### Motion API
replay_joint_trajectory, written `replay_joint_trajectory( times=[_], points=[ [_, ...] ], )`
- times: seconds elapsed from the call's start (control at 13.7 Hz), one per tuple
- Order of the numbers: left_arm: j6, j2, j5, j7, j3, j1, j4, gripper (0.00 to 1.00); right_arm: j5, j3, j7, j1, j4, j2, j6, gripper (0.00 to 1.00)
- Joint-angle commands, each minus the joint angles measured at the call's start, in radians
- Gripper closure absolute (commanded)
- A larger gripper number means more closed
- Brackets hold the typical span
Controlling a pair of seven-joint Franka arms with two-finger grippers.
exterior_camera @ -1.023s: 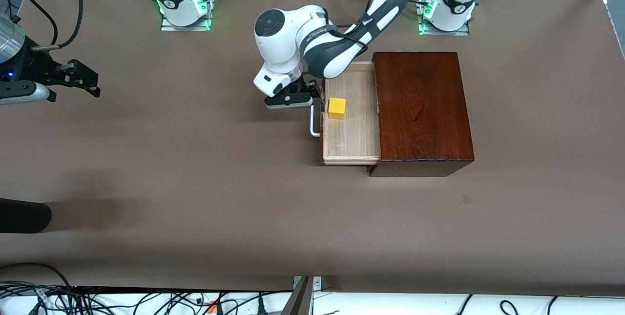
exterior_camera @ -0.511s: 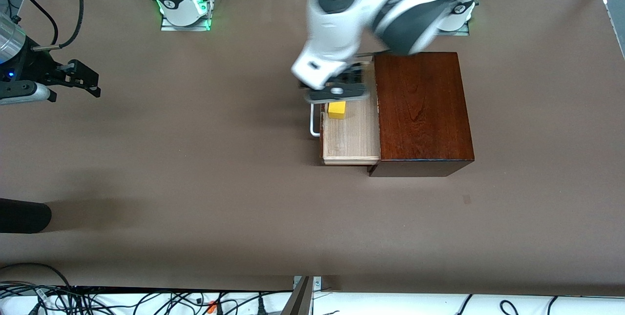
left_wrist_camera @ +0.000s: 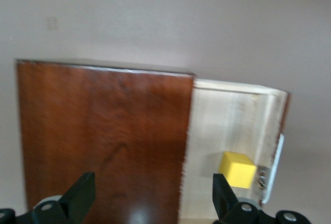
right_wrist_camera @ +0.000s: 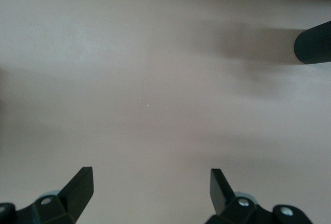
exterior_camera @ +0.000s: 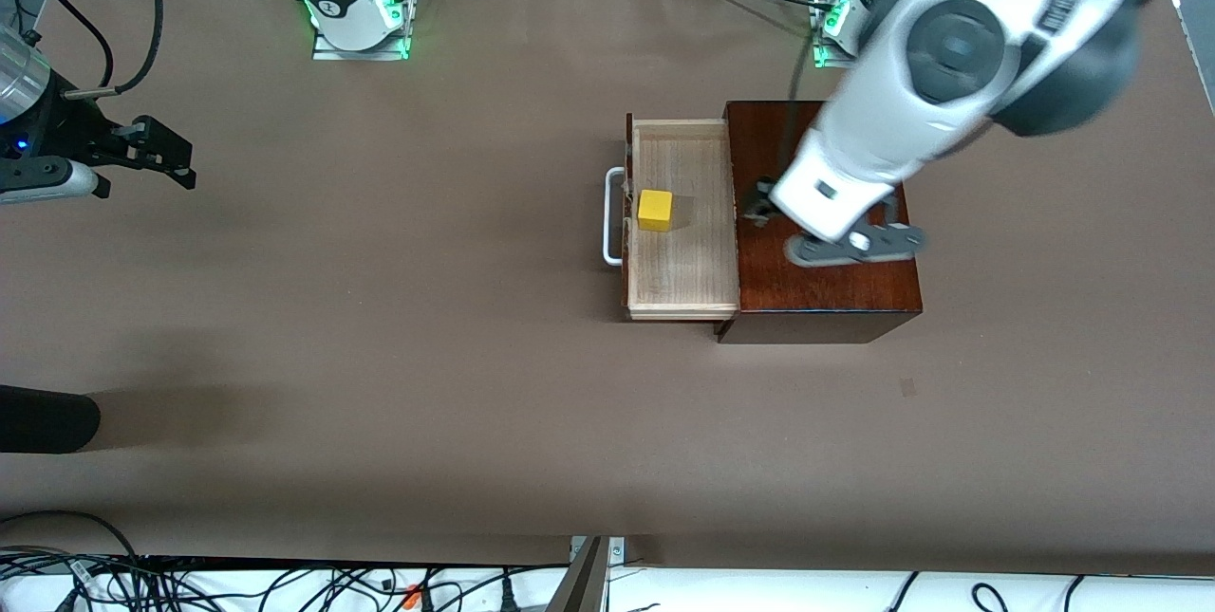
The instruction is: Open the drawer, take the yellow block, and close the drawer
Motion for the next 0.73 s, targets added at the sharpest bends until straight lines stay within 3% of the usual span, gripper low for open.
replay_joint_trajectory(
  times=[0.0, 0.29, 0.51, 0.66],
  points=[
    [-0.007, -0.081, -0.081, 0.163, 0.003, 0.114, -0.069, 0.0, -0.01, 0.009, 0.008, -0.001, 0.016, 0.004, -0.005, 0.0],
    [-0.002, -0.199, -0.137, 0.353, 0.194, 0.079, -0.181, 0.0, -0.01, 0.013, 0.008, 0.004, 0.016, 0.001, -0.011, 0.0],
    [-0.005, -0.298, -0.165, 0.48, 0.421, -0.051, -0.266, 0.0, -0.01, 0.012, 0.008, 0.004, 0.016, 0.003, -0.012, 0.0],
    [-0.028, -0.334, -0.166, 0.507, 0.518, -0.105, -0.272, 0.0, -0.01, 0.012, 0.008, 0.004, 0.016, 0.001, -0.013, 0.0]
  ],
)
